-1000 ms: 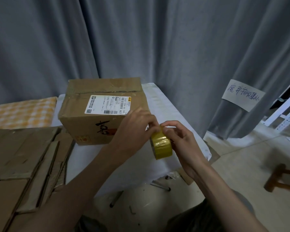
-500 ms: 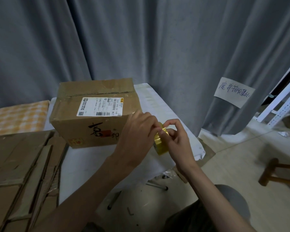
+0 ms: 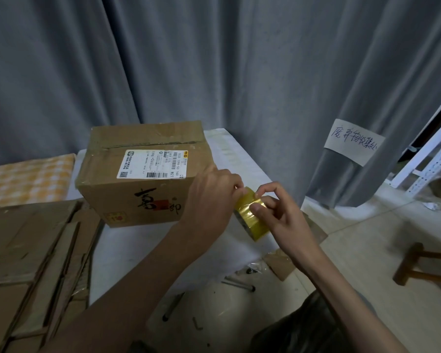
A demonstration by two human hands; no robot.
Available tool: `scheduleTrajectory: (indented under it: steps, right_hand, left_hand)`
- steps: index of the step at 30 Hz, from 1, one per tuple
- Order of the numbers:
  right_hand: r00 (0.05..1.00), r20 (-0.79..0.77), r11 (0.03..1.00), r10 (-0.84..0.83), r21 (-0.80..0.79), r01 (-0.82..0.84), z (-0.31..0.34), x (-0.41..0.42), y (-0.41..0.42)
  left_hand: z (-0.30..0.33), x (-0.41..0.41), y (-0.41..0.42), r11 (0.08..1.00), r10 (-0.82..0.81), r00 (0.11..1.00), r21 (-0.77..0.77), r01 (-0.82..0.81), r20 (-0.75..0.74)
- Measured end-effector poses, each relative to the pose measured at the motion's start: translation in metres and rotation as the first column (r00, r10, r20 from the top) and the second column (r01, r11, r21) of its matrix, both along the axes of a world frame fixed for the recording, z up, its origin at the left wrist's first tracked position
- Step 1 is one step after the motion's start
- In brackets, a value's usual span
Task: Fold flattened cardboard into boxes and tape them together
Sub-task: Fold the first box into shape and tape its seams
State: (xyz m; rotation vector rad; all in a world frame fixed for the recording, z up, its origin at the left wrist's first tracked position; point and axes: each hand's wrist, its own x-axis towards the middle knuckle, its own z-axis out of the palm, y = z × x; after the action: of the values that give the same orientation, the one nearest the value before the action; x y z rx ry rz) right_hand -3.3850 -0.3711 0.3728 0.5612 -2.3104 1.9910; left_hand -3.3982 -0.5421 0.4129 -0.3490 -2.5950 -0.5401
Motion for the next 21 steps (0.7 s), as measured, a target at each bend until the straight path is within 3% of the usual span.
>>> scheduleTrajectory:
  steps: [2, 5, 8, 11, 15, 21]
  right_hand:
    - [1.0, -0.01, 0.999, -0.023, 0.028, 0.023, 0.0, -0.004, 0.001]
    - [0.99, -0.064, 0.985, -0.122, 0.118, 0.129, -0.005, -0.022, 0.005]
    - [0.962, -0.158, 0.9, -0.224, 0.346, 0.267, -0.016, -0.053, 0.012]
    - [0.968, -0.152, 0.831, -0.199, 0.497, 0.249, -0.03, -0.081, 0.013]
    - [0.975, -0.148, 0.718, -0.168, 0.659, 0.224, -0.046, -0.101, 0.01]
    - [0.985, -0.077, 0.734, -0.157, 0.658, 0.168, -0.052, -0.105, 0.002]
  left_hand:
    - [0.001, -0.001, 0.002, 0.995, 0.038, 0.999, -0.095, -0.04, -0.03]
    - [0.007, -0.006, -0.008, 0.994, -0.014, 0.998, -0.109, 0.008, -0.059]
    - [0.008, -0.015, -0.027, 0.997, -0.011, 0.999, -0.083, 0.008, -0.04]
    - [0.002, -0.025, -0.045, 0.999, 0.004, 1.0, -0.038, -0.004, 0.008]
    - [-0.009, -0.034, -0.055, 1.0, 0.008, 0.999, -0.008, -0.008, -0.039]
    - [-0.015, -0.039, -0.063, 0.999, -0.019, 0.997, 0.025, 0.021, -0.075]
